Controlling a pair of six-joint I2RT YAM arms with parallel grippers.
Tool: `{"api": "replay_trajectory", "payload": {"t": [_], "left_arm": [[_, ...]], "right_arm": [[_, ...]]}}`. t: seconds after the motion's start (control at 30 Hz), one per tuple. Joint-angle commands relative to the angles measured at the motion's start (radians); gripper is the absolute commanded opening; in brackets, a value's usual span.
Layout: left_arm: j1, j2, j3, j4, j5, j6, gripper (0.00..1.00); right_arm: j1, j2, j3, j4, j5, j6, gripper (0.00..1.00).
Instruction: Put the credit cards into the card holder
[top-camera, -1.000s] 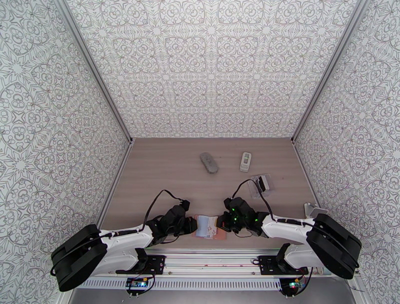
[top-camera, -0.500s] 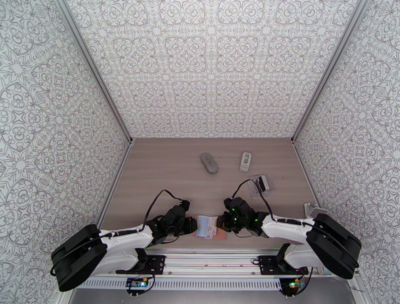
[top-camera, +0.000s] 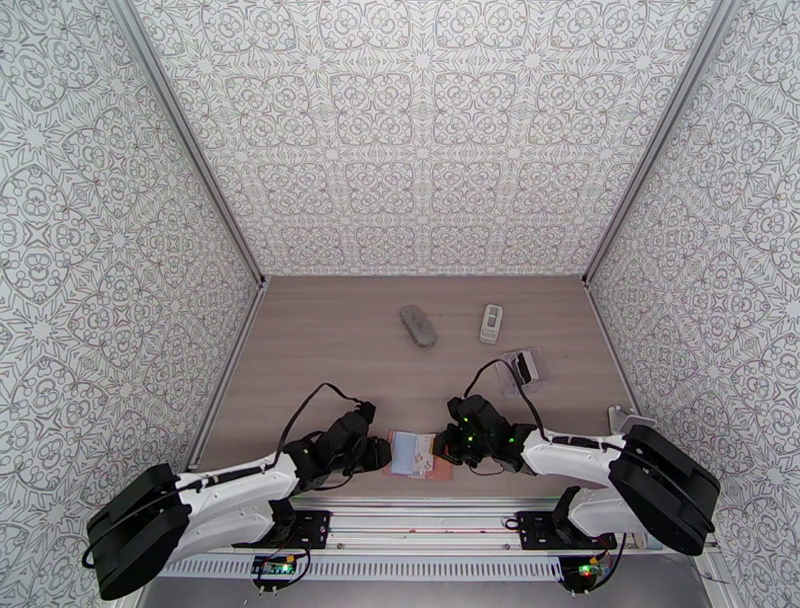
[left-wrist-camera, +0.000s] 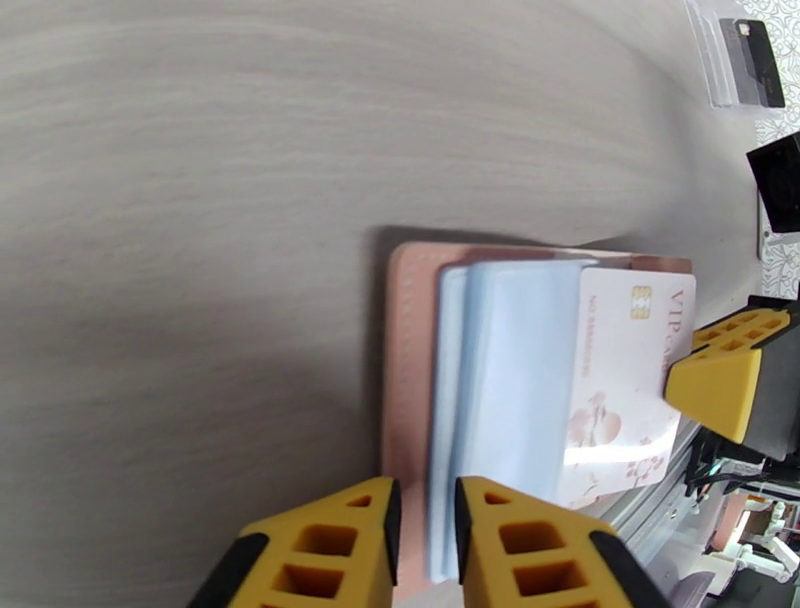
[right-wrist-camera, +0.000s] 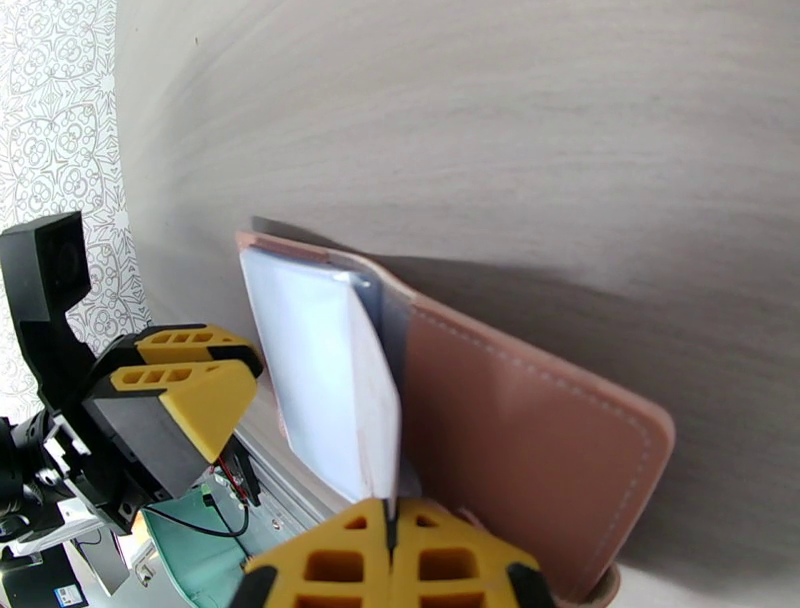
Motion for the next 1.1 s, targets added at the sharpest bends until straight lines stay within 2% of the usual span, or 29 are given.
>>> {"api": "replay_trajectory", "payload": {"t": [0.0, 0.2, 0.57, 1.07], "left_arm": [[-0.006, -0.009, 0.032, -0.037, -0.003, 0.032, 0.23], [-0.008, 0.022, 0.049, 0.032, 0.044, 0.055, 0.2], [-0.007, 0.142, 0.069, 0.096, 0.06, 0.07, 0.19], [-0.025, 0.151, 0.048, 0.033, 0.019, 0.011, 0.14]], "right_arm": [[-0.002, 0.025, -0.003, -0.054, 0.003, -0.012, 0.0], [-0.002, 0.034, 0.004, -0.059, 0.0, -0.018, 0.0], [-0.002, 0.048, 0.005, -0.045, -0.008, -0.024, 0.0], [-0.002, 0.055, 0.002, -0.044, -0.002, -0.025, 0.0]]}}
